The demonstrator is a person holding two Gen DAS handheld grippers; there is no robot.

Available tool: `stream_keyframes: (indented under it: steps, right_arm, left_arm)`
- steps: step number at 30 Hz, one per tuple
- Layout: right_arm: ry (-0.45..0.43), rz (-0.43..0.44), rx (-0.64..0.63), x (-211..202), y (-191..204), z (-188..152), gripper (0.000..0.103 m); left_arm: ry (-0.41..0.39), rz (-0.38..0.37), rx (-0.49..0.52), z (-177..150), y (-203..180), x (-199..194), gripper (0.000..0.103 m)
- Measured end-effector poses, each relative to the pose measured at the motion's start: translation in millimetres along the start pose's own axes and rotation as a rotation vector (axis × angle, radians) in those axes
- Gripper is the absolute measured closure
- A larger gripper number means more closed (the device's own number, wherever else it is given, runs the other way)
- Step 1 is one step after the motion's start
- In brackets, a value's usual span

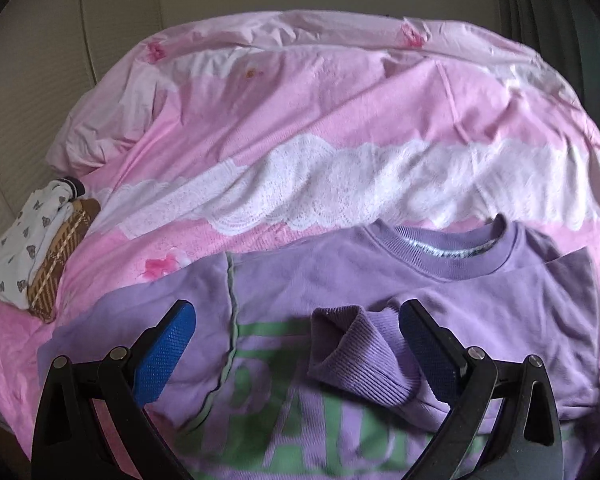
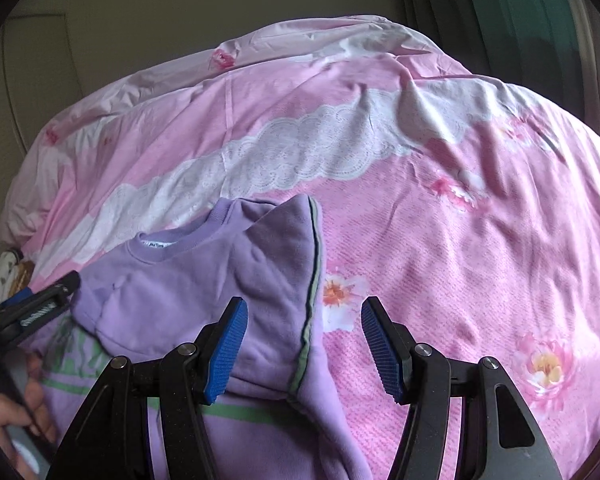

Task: Fold small clothes
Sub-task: 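Open the right tool to release the sleeve and withdraw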

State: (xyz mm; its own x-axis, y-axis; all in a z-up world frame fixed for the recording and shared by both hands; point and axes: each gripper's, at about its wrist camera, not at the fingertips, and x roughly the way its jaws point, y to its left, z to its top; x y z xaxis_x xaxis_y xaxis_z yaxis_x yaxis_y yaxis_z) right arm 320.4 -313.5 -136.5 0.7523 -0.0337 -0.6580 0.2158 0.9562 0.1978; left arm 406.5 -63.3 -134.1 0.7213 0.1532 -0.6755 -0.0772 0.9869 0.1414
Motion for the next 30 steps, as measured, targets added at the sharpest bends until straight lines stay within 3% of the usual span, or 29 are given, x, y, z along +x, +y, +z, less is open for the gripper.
stream_keyframes:
  steps: [5,12,16,19,23,26,30]
  right_arm:
    - [0.005,0.011,0.008,2.9,-1.0,-5.4,0.042]
    - [0.030,0.006,-0.004,10.9,1.4,-13.5,0.042]
    - [0.074,-0.047,-0.033,19.6,1.9,-20.9,0.042]
    - [0.131,-0.090,-0.028,29.5,-5.4,-25.8,0.042]
    - [0.137,-0.120,-0.005,28.7,-15.8,-22.8,0.042]
    - [0.126,-0.086,0.017,28.2,-17.2,-13.0,0.042]
    - [0.116,-0.071,-0.048,42.0,-4.7,2.9,0.042]
  left_arm:
    - [0.068,0.033,-0.034,-12.8,6.1,18.5,0.001]
    - [0.102,0.033,-0.095,-34.9,25.4,18.6,0.000]
    - [0.111,0.044,-0.077,-39.9,23.9,24.3,0.000]
    - [0.090,0.054,-0.065,-35.3,20.3,14.6,0.000]
    - [0.048,0.026,-0.052,-28.6,13.1,-6.0,0.000]
    - [0.022,0.009,-0.047,-24.0,8.4,-14.5,0.000]
    - [0.014,0.032,-0.029,-22.8,1.6,-9.3,0.000]
